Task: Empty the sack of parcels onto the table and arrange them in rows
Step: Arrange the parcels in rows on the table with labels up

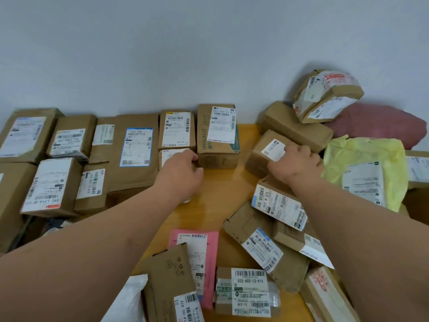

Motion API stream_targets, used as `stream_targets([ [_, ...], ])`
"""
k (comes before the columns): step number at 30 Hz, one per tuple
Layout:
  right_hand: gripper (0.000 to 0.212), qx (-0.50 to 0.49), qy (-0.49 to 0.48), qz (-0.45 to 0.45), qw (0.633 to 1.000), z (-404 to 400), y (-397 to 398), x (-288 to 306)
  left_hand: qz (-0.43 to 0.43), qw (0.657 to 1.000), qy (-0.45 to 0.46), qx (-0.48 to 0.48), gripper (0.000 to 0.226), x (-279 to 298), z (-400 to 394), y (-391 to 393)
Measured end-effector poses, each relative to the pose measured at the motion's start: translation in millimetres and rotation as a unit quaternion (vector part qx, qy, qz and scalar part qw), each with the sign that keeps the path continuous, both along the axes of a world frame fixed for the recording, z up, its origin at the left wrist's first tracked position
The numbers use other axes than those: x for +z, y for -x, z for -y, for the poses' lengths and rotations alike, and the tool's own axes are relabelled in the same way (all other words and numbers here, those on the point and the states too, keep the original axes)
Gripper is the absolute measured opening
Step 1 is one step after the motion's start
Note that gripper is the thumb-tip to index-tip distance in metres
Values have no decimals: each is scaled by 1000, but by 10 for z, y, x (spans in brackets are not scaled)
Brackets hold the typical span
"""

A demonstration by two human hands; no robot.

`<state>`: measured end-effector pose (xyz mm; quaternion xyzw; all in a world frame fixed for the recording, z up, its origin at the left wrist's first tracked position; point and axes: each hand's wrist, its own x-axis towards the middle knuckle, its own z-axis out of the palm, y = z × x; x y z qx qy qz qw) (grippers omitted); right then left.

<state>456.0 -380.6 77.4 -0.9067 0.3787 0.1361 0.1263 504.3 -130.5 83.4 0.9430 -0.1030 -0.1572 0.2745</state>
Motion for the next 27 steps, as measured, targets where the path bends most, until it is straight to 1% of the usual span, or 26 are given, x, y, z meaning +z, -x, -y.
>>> stream_targets([
  [3, 90, -34, -39, -50, 997, 191, 62, -89, -9, 1000, -5, -12, 39, -46, 142, 65],
  [6, 95, -7, -52, -58, 997, 262, 58, -181, -20, 1000, -8, -15, 39, -70, 267, 99],
  [8, 89, 16, -52, -32, 998, 257, 34, -189, -28, 999, -9, -18, 39, -73, 346, 108],
  [12, 71, 45, -68, 18, 997, 216, 39, -136, -43, 999, -5, -24, 38, -47, 465, 112],
  [14, 64, 33, -86, 46, 995, 269, 77, -136, -51, 998, -12, -36, 37, -30, 499, 100],
  [16, 60, -1, -91, 70, 993, 330, 111, -144, -58, 996, -26, -55, 37, -19, 518, 84],
  [18, 63, -8, -49, 46, 998, 350, 123, -166, -63, 995, -36, -73, 36, -11, 530, 54],
  [19, 67, -6, -40, 16, 999, 336, 130, -174, -66, 994, -39, -78, 36, -12, 530, 38],
  [21, 76, 0, -65, -35, 997, 305, 138, -193, -71, 993, -37, -84, 36, -17, 532, 5],
  [23, 80, 4, -71, -49, 996, 304, 147, -180, -75, 993, -30, -86, 33, -17, 557, -30],
  [25, 69, 1, -38, -18, 999, 318, 142, -110, -74, 993, -18, -86, 32, -19, 599, -65],
  [27, 53, -14, -17, 41, 999, 342, 122, -24, -70, 994, -8, -83, 30, -18, 649, -94],
])
